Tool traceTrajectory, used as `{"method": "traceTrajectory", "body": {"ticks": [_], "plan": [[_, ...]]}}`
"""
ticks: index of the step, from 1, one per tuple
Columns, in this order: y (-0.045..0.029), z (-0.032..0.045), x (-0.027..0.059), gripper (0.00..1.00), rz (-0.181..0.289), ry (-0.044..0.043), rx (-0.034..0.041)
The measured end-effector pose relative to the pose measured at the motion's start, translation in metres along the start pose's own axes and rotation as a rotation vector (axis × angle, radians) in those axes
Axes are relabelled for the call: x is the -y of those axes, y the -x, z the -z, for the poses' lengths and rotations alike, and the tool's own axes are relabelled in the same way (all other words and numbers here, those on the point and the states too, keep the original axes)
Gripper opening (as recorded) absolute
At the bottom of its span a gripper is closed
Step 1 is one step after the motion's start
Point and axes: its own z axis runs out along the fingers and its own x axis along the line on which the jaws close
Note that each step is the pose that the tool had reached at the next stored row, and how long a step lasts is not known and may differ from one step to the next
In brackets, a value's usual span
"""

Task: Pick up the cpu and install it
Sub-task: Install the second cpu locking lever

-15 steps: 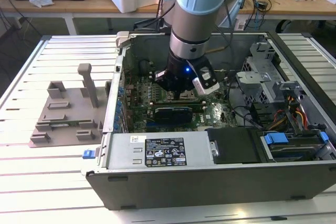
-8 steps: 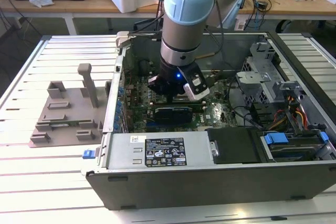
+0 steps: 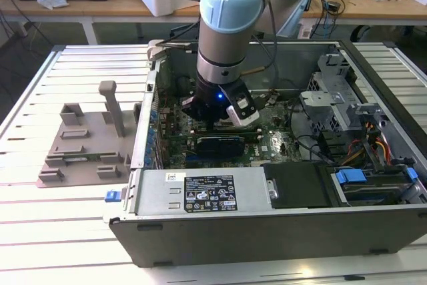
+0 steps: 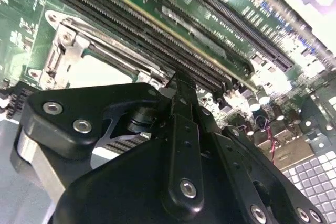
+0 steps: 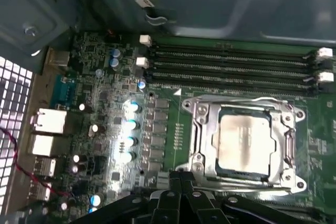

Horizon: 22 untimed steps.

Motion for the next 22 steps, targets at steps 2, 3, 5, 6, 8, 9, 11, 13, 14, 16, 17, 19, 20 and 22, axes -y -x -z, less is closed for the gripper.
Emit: {"method": "traceTrajectory", "body": {"ticks": [2,3,5,6,8,9,11,13,14,16,17,19,20,22], "plan": [[-0.0001,-0.0017,-0.0023,0.11,0.001,0.0007,-0.0002],[0.0,-0.0022,-0.0027,0.11,0.002,0.0014,-0.0003],[0.0001,-0.0034,-0.0029,0.11,0.003,0.0038,-0.0003],[0.0001,-0.0043,-0.0027,0.11,0.004,0.0051,-0.0003],[0.0002,-0.0054,-0.0026,0.11,0.005,0.007,-0.0002],[0.0003,-0.0054,-0.0025,0.11,0.005,0.0083,-0.0003],[0.0002,-0.0034,-0.0029,0.11,0.006,0.0091,0.0007],[0.0005,0.002,-0.0051,0.11,0.006,0.0087,0.0006],[0.0018,0.0022,-0.0065,0.11,0.006,0.0064,0.0004],[0.0073,0.0018,-0.0105,0.11,0.005,-0.009,-0.002],[0.0097,0.0015,-0.0121,0.11,0.004,-0.0154,-0.003],[0.017,0.0011,-0.0162,0.11,0.002,-0.038,-0.007],[0.0192,0.001,-0.0174,0.11,0.001,-0.0455,-0.0083],[0.0257,0.0007,-0.0207,0.11,-0.001,-0.0672,-0.0115]]}}
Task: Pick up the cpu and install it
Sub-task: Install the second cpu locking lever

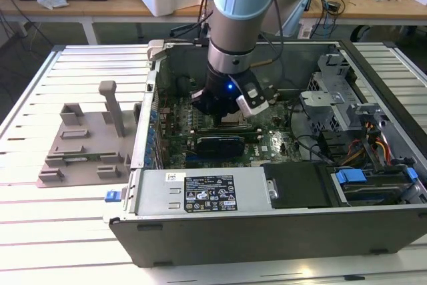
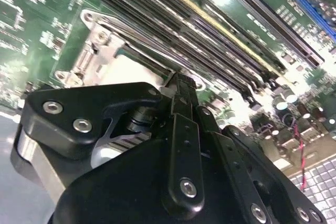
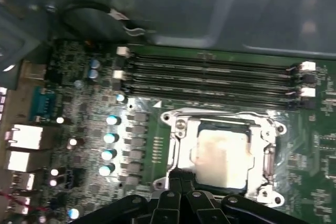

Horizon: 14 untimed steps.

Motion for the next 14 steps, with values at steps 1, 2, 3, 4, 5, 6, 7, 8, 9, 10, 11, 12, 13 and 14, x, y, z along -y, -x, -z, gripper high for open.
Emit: {"method": "traceTrajectory", "body": {"ticks": [1,2,3,4,5,6,7,8,9,10,11,12,13,14], "plan": [[0.0025,0.0001,-0.0014,0.11,-0.001,-0.0086,-0.0016],[0.0051,0.0,-0.0029,0.11,-0.002,-0.016,-0.0028],[0.0091,0.0,-0.0052,0.11,-0.002,-0.0263,-0.0045],[0.0123,-0.0001,-0.0073,0.11,-0.003,-0.0343,-0.0061],[0.0149,-0.0001,-0.0089,0.11,-0.004,-0.0405,-0.0074],[0.0172,-0.0002,-0.0106,0.11,-0.004,-0.0459,-0.0086],[0.0198,-0.0002,-0.0124,0.11,-0.005,-0.0516,-0.0098],[0.0225,-0.0003,-0.0146,0.11,-0.005,-0.0559,-0.0107],[0.0246,-0.0005,-0.0172,0.11,-0.005,-0.058,-0.0111],[0.0259,0.0,-0.0198,0.11,-0.006,-0.0589,-0.0114],[0.0264,0.0013,-0.0214,0.11,-0.006,-0.0589,-0.0113],[0.0266,0.0033,-0.023,0.11,-0.006,-0.059,-0.0113],[0.0267,0.0055,-0.0244,0.11,-0.006,-0.059,-0.0113],[0.0267,0.008,-0.0257,0.11,-0.006,-0.059,-0.0113]]}}
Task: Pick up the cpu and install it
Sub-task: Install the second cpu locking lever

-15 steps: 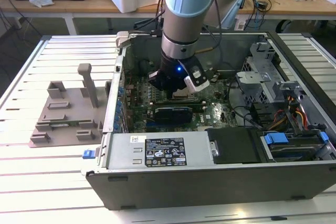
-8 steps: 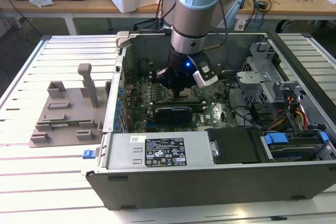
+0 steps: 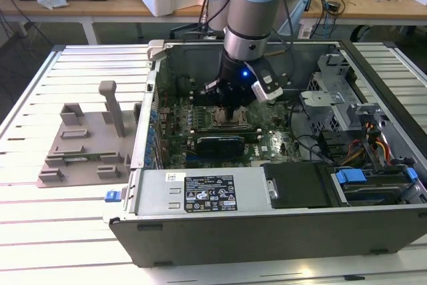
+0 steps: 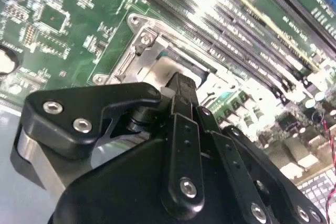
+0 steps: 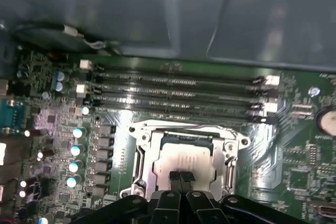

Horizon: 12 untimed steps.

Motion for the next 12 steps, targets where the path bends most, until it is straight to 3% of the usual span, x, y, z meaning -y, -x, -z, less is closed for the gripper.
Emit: {"method": "traceTrajectory", "body": {"ticks": [9,12], "plan": [[-0.0029,0.041,-0.0057,0.11,0.0,0.0,-0.0001],[-0.003,0.0421,-0.0058,0.11,0.0,0.0004,0.0002]]}}
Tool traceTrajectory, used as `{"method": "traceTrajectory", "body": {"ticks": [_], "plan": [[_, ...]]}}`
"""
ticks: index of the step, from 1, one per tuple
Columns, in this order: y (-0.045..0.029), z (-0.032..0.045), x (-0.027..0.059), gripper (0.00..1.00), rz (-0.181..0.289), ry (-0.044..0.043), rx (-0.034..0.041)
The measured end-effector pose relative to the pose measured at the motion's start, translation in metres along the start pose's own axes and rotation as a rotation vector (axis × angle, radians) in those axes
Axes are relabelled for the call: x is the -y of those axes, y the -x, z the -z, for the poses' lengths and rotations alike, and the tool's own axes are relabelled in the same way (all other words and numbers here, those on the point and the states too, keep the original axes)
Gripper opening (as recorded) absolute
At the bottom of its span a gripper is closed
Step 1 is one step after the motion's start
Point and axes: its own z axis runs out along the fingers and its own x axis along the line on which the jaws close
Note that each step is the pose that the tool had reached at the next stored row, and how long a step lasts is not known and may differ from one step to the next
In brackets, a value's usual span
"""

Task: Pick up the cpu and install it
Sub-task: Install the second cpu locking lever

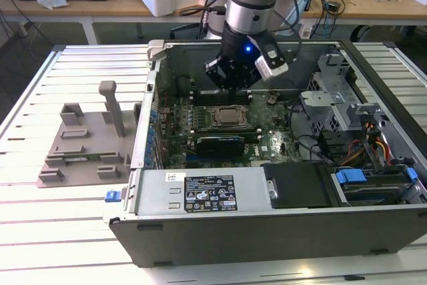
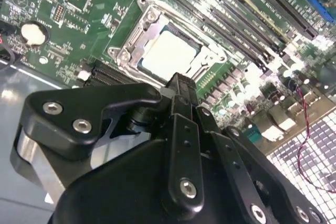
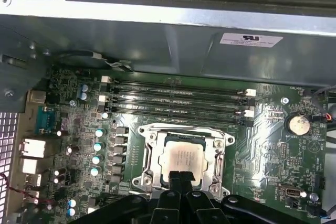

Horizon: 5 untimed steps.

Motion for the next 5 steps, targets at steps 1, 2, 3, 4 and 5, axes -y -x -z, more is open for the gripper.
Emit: {"method": "traceTrajectory", "body": {"ticks": [1,2,3,4,5], "plan": [[0.0,0.0,0.0,0.11,0.0,0.0,-0.0001],[0.0,0.0002,0.0,0.11,0.0,-0.0004,-0.0002],[0.0,0.0002,0.0,0.11,0.0,-0.0003,-0.0002],[0.0,0.0002,0.0,0.11,0.0,-0.0003,-0.0002],[0.0,0.0002,0.0,0.11,0.0,-0.0003,-0.0002]]}}
